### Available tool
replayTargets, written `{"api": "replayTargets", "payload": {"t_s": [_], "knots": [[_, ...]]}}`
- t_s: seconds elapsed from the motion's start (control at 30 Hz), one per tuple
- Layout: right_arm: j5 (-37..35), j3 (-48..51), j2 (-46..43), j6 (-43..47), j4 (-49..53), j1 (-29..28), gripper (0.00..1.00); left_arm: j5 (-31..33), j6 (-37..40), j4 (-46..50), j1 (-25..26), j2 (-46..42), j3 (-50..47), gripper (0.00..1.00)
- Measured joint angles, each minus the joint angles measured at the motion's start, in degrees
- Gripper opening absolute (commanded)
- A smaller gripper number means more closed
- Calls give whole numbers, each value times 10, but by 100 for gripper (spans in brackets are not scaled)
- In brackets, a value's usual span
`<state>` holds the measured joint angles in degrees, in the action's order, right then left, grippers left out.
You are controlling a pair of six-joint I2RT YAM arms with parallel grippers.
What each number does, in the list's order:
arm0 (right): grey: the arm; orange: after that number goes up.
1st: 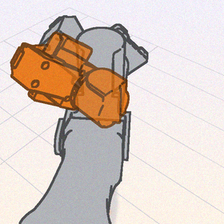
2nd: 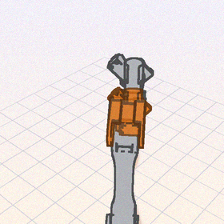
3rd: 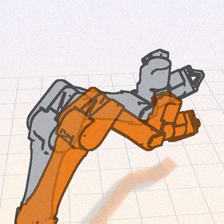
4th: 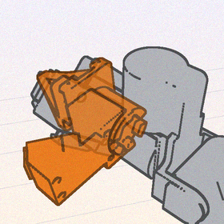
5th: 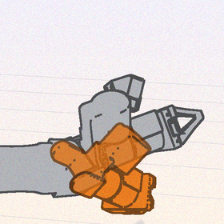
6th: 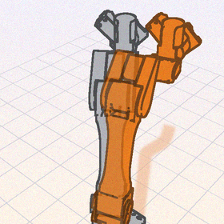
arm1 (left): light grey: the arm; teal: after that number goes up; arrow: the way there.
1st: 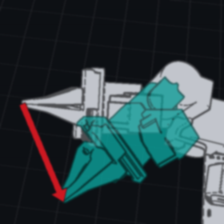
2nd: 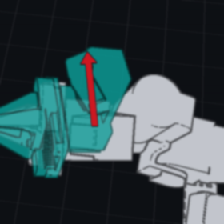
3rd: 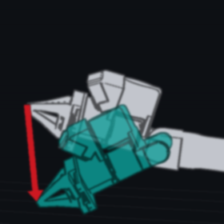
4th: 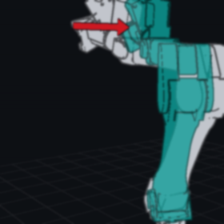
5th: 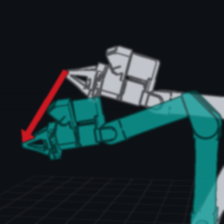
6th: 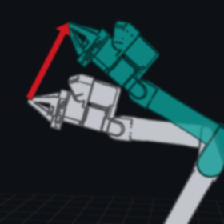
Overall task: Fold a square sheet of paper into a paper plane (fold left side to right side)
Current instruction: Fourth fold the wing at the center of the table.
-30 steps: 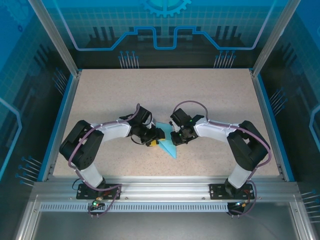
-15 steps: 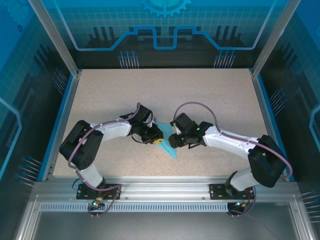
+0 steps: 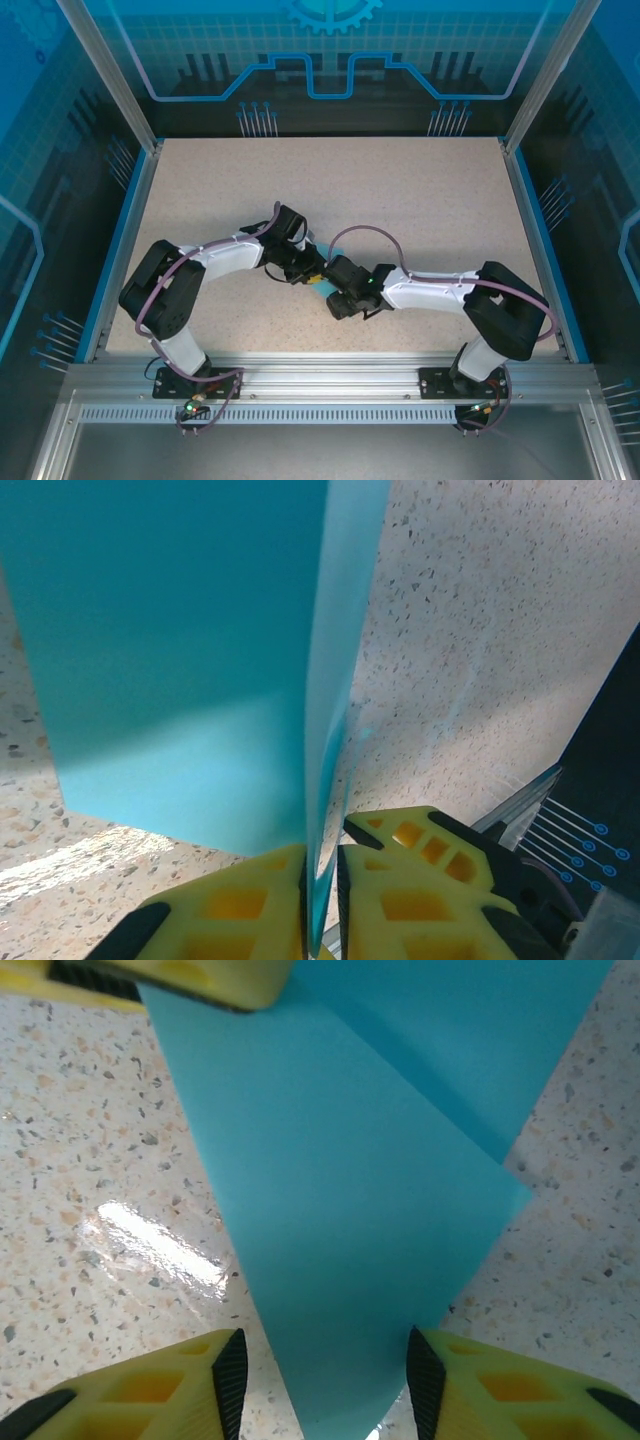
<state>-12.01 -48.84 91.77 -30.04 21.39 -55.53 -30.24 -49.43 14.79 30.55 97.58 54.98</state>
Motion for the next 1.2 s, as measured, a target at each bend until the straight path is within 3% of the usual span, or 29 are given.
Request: {"api": "replayTargets", "payload": {"t_s": [0.27, 0.8, 1.2], "knots": [[-2, 0, 6, -6, 0, 0, 30, 17, 3, 24, 0, 0, 6, 36], [8, -3, 23, -8, -5, -1, 18, 23, 18, 59, -38, -19, 18, 63], [47, 0, 24, -6, -25, 3, 8, 19, 48, 80, -119, -91, 17, 67]]}}
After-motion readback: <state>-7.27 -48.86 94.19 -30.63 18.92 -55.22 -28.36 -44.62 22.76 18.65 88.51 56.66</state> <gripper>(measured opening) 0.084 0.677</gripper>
